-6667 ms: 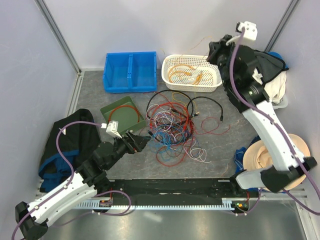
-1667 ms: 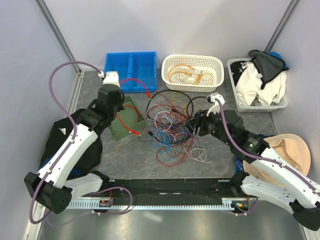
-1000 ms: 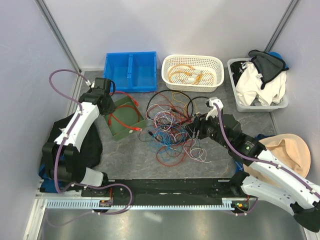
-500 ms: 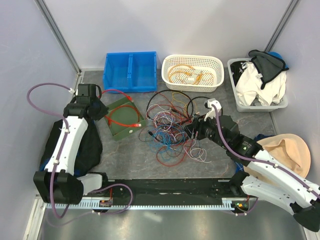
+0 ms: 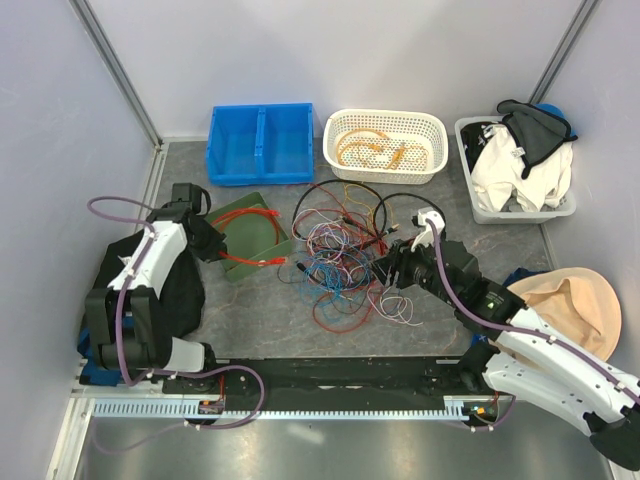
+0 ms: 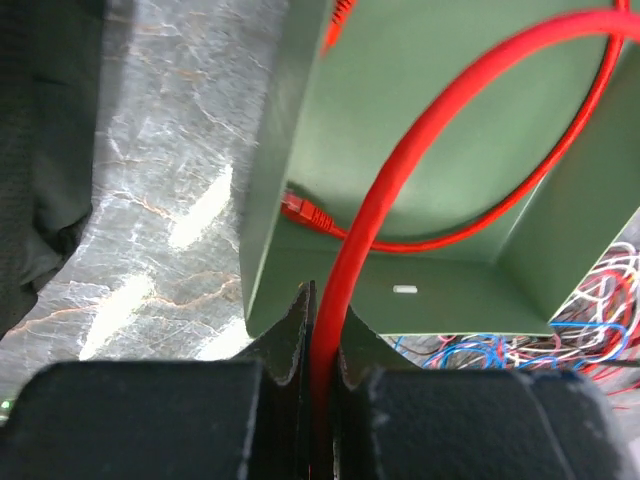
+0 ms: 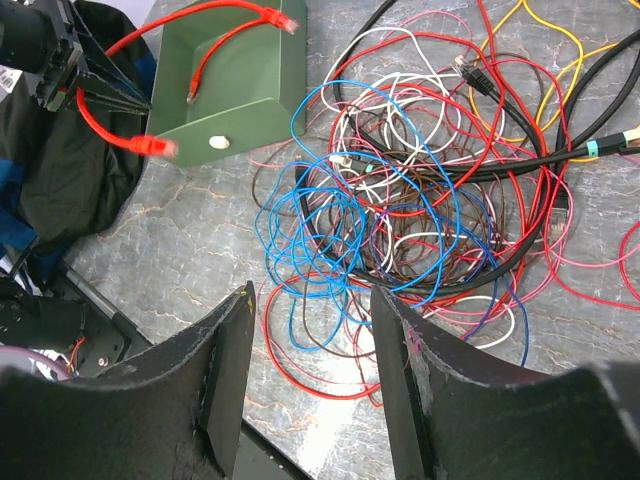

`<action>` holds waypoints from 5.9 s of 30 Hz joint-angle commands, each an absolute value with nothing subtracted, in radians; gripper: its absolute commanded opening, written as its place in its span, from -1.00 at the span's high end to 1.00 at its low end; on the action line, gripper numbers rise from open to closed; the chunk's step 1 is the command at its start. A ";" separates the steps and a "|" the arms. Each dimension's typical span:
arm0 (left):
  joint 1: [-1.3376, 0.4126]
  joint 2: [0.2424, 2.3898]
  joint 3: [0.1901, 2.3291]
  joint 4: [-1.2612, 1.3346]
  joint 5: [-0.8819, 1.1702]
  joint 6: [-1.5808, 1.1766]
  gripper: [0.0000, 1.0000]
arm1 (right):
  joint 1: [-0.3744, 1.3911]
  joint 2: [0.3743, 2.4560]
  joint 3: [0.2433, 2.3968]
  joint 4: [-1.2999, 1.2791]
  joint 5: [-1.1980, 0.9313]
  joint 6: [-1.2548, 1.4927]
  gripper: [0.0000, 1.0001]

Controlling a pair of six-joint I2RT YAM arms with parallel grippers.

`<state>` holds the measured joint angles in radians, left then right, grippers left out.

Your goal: Untangle the cables

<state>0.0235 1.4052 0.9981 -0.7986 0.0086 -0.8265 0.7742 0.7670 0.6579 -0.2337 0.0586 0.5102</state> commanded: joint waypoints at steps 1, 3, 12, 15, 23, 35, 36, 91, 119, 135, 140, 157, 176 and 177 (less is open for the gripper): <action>0.078 1.370 1.003 -0.765 0.035 -0.884 0.96 | 0.776 0.750 0.643 -0.204 0.071 0.518 -0.15; 0.120 1.358 1.003 -0.769 0.038 -0.871 0.96 | 0.776 0.756 0.646 -0.204 0.063 0.517 -0.15; 0.175 1.328 0.996 -0.770 0.057 -0.832 0.71 | 0.776 0.778 0.646 -0.186 0.057 0.509 -0.15; 0.175 1.359 1.000 -0.765 0.084 -0.802 0.35 | 0.775 0.782 0.647 -0.181 0.054 0.511 -0.15; 0.173 1.315 1.100 -0.756 0.032 -0.766 -0.19 | 0.776 0.819 0.653 -0.163 0.037 0.518 -0.15; -0.247 1.094 1.056 -0.764 -0.121 -0.586 -0.22 | 0.776 0.842 0.632 -0.146 0.035 0.517 -0.14; -0.321 1.083 1.037 -0.762 -0.186 -0.597 -0.23 | 0.776 0.845 0.630 -0.144 0.040 0.517 -0.15; -0.534 1.470 0.752 -0.290 -0.129 -0.498 -0.08 | 0.776 0.816 0.551 -0.121 0.035 0.542 -0.15; -0.535 1.252 0.873 -0.411 -0.095 -0.425 0.70 | 0.776 0.824 0.557 -0.117 0.021 0.552 -0.14; -0.517 1.296 1.239 -0.489 -0.163 -0.293 0.96 | 0.775 0.799 0.546 -0.127 0.023 0.558 -0.15; -0.474 1.308 1.181 -0.352 -0.146 -0.336 0.96 | 0.776 0.775 0.534 -0.146 0.037 0.554 -0.14; -0.301 1.244 0.893 -0.107 -0.214 -0.466 0.97 | 0.776 0.772 0.520 -0.150 0.052 0.545 -0.14; -0.253 1.623 1.123 -0.434 -0.089 -0.526 0.96 | 0.776 0.765 0.512 -0.150 0.058 0.543 -0.15; -0.252 1.643 1.155 -0.468 -0.065 -0.525 0.96 | 0.776 0.765 0.512 -0.149 0.058 0.543 -0.14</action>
<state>-0.2626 1.5929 1.0561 -0.3786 -0.1452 -0.4839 0.7750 0.7738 0.5175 -0.1669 0.0441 0.5499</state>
